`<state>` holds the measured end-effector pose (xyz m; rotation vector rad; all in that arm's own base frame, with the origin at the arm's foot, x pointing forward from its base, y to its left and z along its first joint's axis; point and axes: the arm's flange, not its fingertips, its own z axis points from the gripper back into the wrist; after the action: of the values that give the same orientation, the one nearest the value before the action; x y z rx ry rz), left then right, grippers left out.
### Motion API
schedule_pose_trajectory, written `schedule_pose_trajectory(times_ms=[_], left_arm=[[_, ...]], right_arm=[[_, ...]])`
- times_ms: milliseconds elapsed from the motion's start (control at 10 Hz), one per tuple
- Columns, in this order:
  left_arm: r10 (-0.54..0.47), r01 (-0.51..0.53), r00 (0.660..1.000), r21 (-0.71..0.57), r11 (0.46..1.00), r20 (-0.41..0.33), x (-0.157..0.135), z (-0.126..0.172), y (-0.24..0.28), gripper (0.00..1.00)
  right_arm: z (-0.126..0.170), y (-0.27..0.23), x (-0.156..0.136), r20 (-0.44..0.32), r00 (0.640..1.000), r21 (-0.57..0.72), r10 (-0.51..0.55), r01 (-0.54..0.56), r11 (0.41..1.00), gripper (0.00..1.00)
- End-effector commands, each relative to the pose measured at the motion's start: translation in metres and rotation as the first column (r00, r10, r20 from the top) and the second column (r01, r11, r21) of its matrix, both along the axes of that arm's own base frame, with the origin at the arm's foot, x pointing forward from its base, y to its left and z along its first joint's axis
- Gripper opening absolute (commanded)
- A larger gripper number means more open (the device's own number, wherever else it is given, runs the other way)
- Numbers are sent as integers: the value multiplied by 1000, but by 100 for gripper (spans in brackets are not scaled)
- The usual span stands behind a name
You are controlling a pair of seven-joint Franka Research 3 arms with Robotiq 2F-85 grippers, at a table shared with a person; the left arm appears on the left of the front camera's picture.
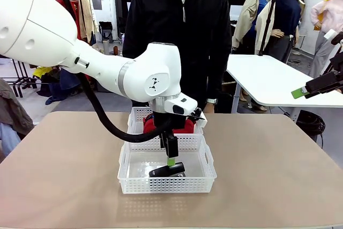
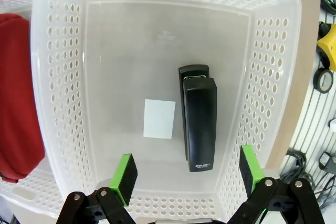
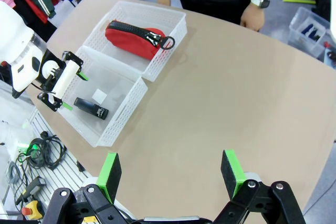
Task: Distribute items into two baskets.
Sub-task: Place the picked Stapler into the Organizing basket as instructed by the person.
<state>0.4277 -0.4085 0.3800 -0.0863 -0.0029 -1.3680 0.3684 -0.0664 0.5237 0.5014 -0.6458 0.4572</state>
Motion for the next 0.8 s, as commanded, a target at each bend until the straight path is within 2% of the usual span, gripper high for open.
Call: schedule_pose_trajectory(times_ms=[0,100,200,300,500,700], left_arm=[[0,0,1000,0,1000,0,0,0,0,100],[95,-94,995,-61,994,15,16,23,24,100],[159,-159,987,-114,981,-12,28,39,48,100],[201,-216,975,-198,956,-91,43,59,83,100],[303,-337,940,-314,887,-153,67,80,141,100],[369,-395,917,-478,784,-152,58,117,207,100]], right_arm=[[1,0,0,2,1000,2,0,0,1000,100],[1,0,0,2,1000,2,0,0,1000,100],[1,0,0,2,1000,2,0,0,1000,100],[1,0,0,2,1000,2,0,0,1000,100],[1,0,0,2,1000,2,0,0,1000,100],[1,0,0,2,1000,2,0,0,1000,100]])
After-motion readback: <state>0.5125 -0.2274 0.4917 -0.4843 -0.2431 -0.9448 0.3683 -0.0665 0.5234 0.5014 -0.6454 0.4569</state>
